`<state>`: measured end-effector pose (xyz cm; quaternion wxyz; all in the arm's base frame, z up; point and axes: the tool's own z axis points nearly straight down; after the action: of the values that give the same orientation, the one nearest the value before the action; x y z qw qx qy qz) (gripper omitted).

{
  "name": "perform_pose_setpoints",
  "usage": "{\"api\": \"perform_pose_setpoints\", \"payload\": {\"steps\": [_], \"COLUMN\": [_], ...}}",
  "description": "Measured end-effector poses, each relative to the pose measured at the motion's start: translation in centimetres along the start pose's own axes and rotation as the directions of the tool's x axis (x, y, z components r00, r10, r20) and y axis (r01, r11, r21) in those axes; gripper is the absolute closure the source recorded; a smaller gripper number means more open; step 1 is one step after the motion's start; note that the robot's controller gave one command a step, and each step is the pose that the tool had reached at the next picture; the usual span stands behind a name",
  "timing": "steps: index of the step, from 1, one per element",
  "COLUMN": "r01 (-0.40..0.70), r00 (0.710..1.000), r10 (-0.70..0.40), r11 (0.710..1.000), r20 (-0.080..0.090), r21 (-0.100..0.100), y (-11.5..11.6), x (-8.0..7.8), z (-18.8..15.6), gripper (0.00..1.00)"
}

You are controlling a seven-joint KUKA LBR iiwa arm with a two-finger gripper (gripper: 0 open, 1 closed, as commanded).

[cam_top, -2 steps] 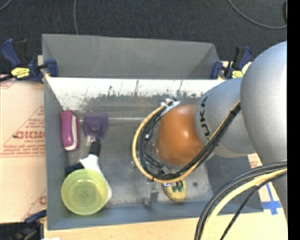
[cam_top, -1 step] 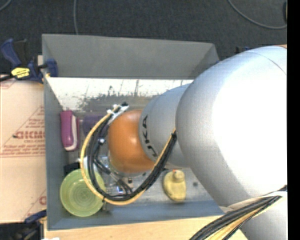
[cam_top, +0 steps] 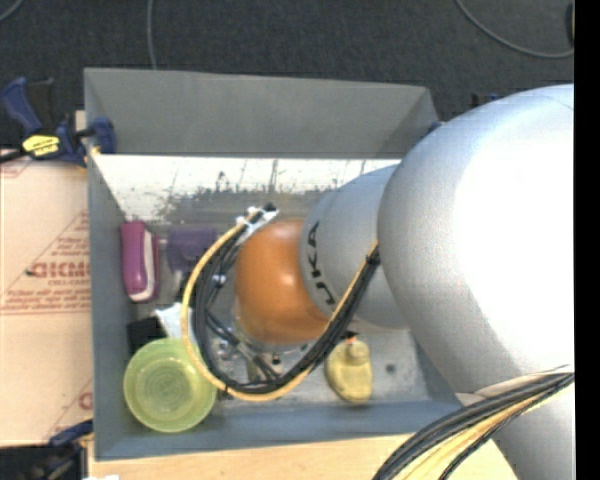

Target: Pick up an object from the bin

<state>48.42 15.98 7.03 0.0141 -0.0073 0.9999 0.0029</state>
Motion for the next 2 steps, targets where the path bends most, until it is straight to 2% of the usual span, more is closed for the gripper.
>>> {"api": "perform_pose_setpoints", "payload": {"steps": [1, 2], "r01": [0.0, -0.01], "r00": [1.0, 1.0], "r10": [0.0, 0.01], "r11": [1.0, 1.0], "r20": [0.0, -0.002], "r21": [0.0, 0.0], "y": [0.0, -0.2], "x": [0.0, -0.2], "z": [0.0, -1.7], "gripper": [1.0, 1.0]}}
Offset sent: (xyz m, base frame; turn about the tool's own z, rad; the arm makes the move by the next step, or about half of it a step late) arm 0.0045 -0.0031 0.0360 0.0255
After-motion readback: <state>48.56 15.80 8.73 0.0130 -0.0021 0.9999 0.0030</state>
